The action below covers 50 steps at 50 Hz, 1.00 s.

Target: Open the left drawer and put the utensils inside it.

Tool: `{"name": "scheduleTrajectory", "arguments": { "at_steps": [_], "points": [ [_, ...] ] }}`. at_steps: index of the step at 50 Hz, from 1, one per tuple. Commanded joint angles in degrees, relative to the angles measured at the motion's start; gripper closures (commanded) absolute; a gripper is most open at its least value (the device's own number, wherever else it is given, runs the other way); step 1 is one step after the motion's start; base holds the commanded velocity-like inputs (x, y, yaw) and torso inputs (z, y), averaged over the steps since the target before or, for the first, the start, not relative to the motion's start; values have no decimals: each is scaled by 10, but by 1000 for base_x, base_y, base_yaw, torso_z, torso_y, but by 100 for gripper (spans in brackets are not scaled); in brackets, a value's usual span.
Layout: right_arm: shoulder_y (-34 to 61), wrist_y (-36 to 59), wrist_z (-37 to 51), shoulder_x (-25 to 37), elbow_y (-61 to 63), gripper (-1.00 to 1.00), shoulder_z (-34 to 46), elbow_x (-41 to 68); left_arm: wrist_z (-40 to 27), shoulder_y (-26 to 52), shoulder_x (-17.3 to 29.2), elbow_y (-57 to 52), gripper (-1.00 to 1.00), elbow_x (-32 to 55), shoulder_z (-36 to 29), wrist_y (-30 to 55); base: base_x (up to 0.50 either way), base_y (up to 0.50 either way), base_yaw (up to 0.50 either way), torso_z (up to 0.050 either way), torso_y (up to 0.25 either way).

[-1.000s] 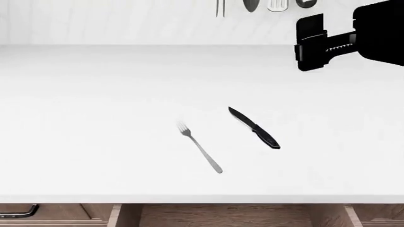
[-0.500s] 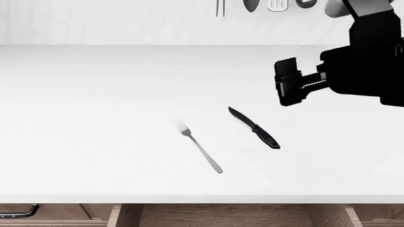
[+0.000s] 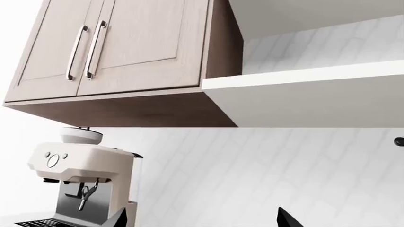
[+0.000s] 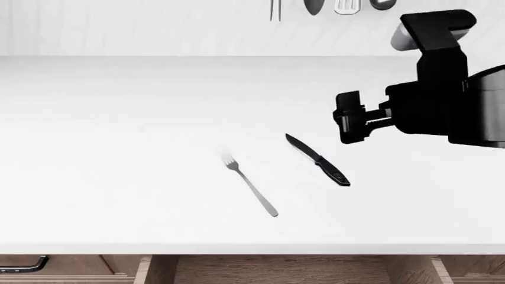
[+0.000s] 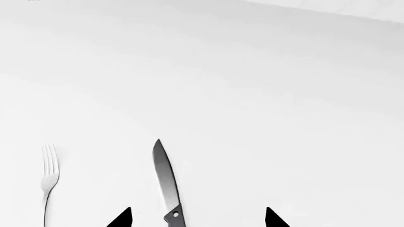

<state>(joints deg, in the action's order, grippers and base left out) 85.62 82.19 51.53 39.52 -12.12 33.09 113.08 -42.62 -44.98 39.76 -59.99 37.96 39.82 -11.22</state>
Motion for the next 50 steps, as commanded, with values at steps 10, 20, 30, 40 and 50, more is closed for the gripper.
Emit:
{"name": "scheduleTrajectory", "arguments": {
  "at_steps": [10, 20, 30, 40, 50],
  "points": [
    [-50, -21, -124, -13, -12, -100, 6, -122, -1, 0, 2, 0, -100, -2, -4, -1, 0, 0, 0, 0, 0],
    [-53, -15, -145, -17, -14, -100, 29, -149, -2, 0, 2, 0, -100, -3, -6, -2, 0, 0, 0, 0, 0],
    [-58, -28, -175, -24, -21, -100, 46, -182, -4, 0, 3, 0, -100, -3, -8, -1, 0, 0, 0, 0, 0],
    [-61, -37, -210, -40, -24, -100, 72, -220, -3, 0, 2, 0, -100, -4, -7, -1, 0, 0, 0, 0, 0],
    [-67, -31, -223, -42, -14, -100, 97, -238, -2, 0, 1, 0, -100, -5, -8, -1, 0, 0, 0, 0, 0]
  ]
}}
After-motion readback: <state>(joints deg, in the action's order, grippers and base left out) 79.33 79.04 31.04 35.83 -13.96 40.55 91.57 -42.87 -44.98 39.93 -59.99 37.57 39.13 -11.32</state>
